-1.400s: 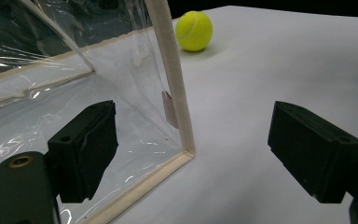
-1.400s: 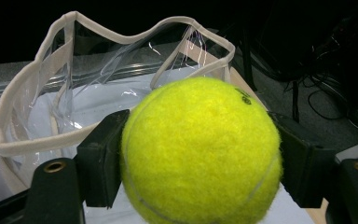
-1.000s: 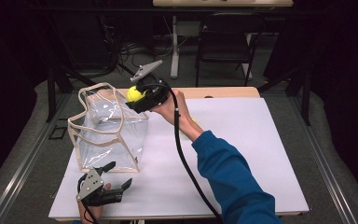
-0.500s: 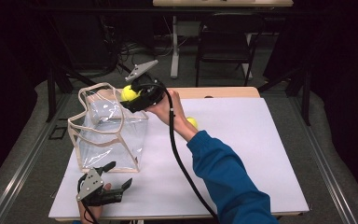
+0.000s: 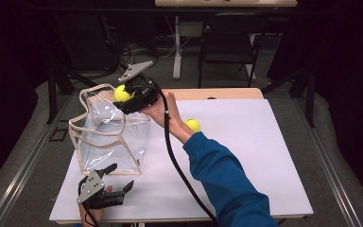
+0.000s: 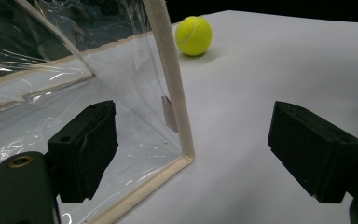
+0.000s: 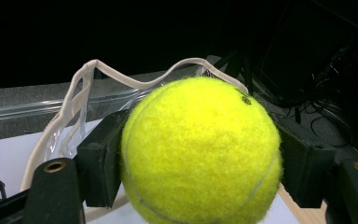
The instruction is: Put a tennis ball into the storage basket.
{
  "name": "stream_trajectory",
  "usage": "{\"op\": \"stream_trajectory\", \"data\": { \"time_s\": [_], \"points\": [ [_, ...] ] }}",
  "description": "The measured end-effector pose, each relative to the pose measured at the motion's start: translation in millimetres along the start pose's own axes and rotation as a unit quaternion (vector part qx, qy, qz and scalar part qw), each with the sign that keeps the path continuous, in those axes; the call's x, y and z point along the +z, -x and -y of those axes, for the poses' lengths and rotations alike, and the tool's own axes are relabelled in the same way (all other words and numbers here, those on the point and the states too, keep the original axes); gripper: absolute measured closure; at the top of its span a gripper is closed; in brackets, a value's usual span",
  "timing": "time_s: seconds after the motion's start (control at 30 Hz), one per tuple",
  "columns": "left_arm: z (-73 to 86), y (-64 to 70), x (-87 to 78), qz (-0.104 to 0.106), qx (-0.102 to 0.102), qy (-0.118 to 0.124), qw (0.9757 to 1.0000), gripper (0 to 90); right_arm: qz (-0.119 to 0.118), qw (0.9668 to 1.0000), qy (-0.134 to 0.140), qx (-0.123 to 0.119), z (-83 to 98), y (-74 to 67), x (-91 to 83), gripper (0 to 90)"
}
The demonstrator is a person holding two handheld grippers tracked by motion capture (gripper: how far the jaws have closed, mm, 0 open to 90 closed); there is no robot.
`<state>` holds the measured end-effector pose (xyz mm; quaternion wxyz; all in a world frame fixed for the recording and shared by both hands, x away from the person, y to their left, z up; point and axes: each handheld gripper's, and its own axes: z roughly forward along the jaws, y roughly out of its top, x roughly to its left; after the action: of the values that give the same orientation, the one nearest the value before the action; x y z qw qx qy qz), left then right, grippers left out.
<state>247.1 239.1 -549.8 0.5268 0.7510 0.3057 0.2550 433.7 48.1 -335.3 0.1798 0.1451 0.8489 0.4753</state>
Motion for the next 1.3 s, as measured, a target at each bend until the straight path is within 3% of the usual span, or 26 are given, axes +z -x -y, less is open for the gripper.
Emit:
{"op": "stream_trajectory", "data": {
  "time_s": [0.7, 1.3],
  "points": [
    [0.1, -0.1, -0.7, 0.001, -0.002, 0.003, 1.0, 16.0, -0.015, 0.9998, 0.006, -0.012, -6.9, -16.9, 20.5, 26.2],
    [1.2, 0.3, -3.4, 0.001, -0.004, 0.003, 1.0, 16.1, -0.039, 0.999, -0.016, -0.017, -9.7, -28.8, 35.8, 26.1]
  ]
}}
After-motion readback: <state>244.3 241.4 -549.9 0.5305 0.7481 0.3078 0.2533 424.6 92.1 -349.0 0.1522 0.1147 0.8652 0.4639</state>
